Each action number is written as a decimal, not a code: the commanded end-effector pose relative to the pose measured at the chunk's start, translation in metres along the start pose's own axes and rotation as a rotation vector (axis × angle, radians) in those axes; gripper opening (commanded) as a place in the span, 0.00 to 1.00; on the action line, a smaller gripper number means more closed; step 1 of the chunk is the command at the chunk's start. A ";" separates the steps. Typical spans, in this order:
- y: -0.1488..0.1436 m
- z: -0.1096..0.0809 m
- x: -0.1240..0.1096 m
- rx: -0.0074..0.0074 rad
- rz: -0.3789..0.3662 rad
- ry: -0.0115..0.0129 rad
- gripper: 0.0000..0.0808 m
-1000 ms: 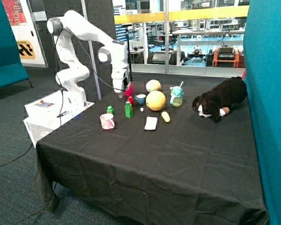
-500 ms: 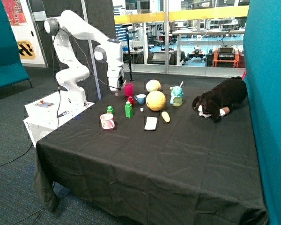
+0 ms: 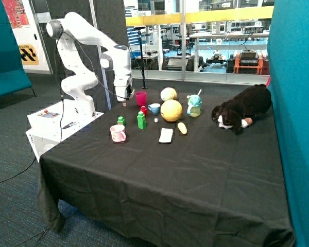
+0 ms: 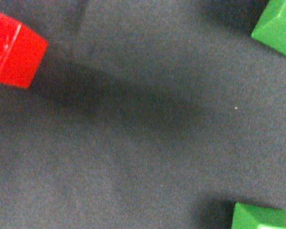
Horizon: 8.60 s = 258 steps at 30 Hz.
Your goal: Stack green blocks
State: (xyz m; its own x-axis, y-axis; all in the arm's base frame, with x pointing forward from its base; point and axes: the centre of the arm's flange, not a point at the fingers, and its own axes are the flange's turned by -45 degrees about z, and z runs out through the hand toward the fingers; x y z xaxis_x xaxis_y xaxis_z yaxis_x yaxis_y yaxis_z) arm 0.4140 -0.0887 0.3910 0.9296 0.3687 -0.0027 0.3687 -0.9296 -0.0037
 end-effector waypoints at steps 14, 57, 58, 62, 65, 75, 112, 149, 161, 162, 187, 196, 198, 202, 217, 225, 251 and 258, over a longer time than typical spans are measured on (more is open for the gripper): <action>0.011 0.034 -0.021 -0.0036 0.048 0.0028 0.34; 0.035 0.052 -0.046 -0.0035 0.095 0.0029 0.51; 0.035 0.052 -0.047 -0.0035 0.093 0.0029 0.51; 0.036 0.055 -0.050 -0.0035 0.092 0.0029 0.47; 0.034 0.057 -0.051 -0.0035 0.090 0.0029 0.50; 0.024 0.059 -0.046 -0.0036 0.056 0.0028 0.50; 0.031 0.068 -0.030 -0.0036 0.048 0.0028 0.50; 0.024 0.072 -0.040 -0.0036 0.049 0.0028 0.50; 0.028 0.073 -0.044 -0.0036 0.051 0.0028 0.50; 0.028 0.073 -0.044 -0.0036 0.050 0.0028 0.49; 0.033 0.078 -0.033 -0.0036 0.047 0.0028 0.48; 0.031 0.081 -0.032 -0.0036 0.044 0.0028 0.47; 0.031 0.081 -0.032 -0.0036 0.044 0.0028 0.46; 0.030 0.081 -0.033 -0.0036 0.043 0.0028 0.40; 0.031 0.081 -0.036 -0.0036 0.052 0.0028 0.02; 0.031 0.081 -0.038 -0.0036 0.053 0.0028 0.00; 0.031 0.071 -0.029 -0.0036 0.050 0.0028 0.00; 0.030 0.064 -0.023 -0.0036 0.038 0.0028 0.00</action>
State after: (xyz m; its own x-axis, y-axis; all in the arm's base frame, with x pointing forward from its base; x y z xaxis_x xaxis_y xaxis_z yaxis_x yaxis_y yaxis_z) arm 0.3972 -0.1285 0.3171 0.9462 0.3237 0.0050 0.3237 -0.9462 0.0033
